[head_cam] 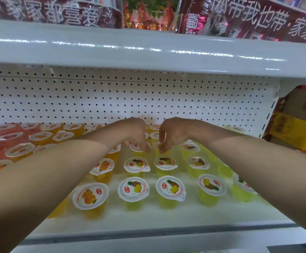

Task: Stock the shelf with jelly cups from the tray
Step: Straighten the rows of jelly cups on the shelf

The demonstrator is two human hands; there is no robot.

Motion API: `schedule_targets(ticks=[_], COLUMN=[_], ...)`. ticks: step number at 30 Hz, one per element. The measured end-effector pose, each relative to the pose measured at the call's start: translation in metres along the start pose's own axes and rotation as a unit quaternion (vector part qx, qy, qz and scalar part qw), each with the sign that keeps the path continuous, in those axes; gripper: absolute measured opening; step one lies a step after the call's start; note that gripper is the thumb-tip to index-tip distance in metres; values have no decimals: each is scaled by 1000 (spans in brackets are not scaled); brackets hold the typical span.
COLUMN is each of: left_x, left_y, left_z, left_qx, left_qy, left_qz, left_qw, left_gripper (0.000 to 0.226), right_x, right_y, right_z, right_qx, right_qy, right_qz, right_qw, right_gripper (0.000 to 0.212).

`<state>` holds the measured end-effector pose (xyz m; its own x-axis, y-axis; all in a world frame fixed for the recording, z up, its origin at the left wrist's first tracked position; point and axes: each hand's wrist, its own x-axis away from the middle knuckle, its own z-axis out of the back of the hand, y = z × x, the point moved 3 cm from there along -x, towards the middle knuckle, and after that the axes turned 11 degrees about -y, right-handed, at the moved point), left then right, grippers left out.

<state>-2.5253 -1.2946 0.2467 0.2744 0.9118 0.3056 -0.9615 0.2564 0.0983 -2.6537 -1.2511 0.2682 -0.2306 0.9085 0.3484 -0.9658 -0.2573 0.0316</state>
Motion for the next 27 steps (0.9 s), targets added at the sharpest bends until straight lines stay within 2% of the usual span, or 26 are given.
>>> schedule_targets(ticks=[12, 17, 19, 23, 27], left_x=[13, 35, 49, 70, 71], left_y=[4, 3, 0, 0, 5], left_z=[-3, 9, 13, 2, -12], left_qx=[-14, -38, -31, 4, 5], left_qy=[17, 30, 11, -81, -111], left_qz=[11, 2, -16, -34, -37], left_qw=[1000, 999, 999, 996, 993], left_gripper=[52, 52, 50, 52, 59], right_x=[3, 22, 35, 53, 58], right_y=[-3, -3, -5, -11, -17], right_z=[-2, 5, 5, -8, -17], right_qx=[-4, -13, -16, 3, 33], right_qy=[7, 38, 28, -11, -34], right_qz=[-8, 12, 31, 42, 39], right_qw=[1000, 999, 999, 999, 998], right_gripper=[51, 55, 53, 57, 58])
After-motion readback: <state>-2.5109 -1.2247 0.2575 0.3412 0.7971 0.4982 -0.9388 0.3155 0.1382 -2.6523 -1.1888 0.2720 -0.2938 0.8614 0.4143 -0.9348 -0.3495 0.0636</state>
